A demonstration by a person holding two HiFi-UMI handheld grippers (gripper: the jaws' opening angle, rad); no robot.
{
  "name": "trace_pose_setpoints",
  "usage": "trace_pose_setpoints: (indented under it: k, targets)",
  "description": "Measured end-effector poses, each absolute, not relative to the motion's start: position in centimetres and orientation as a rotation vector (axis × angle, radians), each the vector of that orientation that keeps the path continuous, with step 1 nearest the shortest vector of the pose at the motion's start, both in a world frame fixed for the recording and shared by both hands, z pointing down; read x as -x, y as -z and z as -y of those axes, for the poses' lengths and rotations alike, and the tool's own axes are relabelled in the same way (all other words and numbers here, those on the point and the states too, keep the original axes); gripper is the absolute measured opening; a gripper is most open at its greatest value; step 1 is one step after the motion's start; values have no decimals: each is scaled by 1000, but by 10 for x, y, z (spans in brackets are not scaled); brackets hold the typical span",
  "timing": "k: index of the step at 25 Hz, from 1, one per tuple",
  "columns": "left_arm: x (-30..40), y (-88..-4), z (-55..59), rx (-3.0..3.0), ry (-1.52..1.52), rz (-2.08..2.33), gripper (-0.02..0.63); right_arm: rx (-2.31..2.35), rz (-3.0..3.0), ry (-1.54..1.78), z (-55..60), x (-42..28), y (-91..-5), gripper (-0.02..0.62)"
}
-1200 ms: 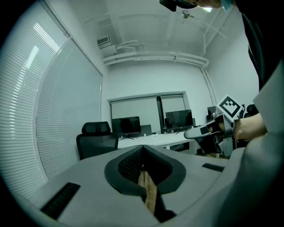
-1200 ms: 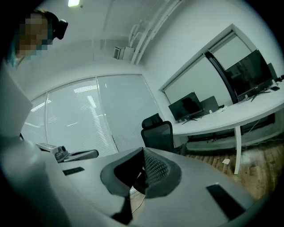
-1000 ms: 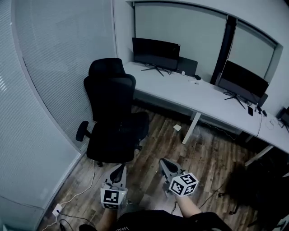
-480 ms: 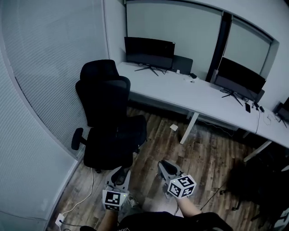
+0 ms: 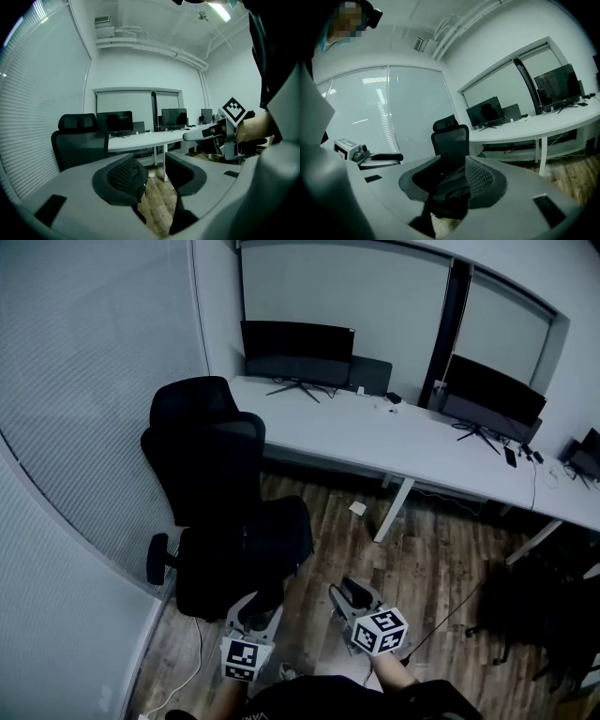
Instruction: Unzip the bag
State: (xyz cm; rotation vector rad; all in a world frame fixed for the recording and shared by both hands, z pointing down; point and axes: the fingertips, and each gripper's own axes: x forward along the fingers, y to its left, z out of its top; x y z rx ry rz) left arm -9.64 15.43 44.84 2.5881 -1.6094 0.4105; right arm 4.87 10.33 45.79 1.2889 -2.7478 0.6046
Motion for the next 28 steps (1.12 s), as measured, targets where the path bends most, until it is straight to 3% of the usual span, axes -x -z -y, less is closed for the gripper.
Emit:
trace_pose_setpoints:
  k: [12, 28]
  targets:
    - [125, -487, -116, -2680, -521, 1436, 245, -1423, 2631, -610, -69, -28, -488, 165]
    - [120, -551, -39, -2515, -655, 1522, 282, -1209, 2486, -477, 35, -41, -577, 179]
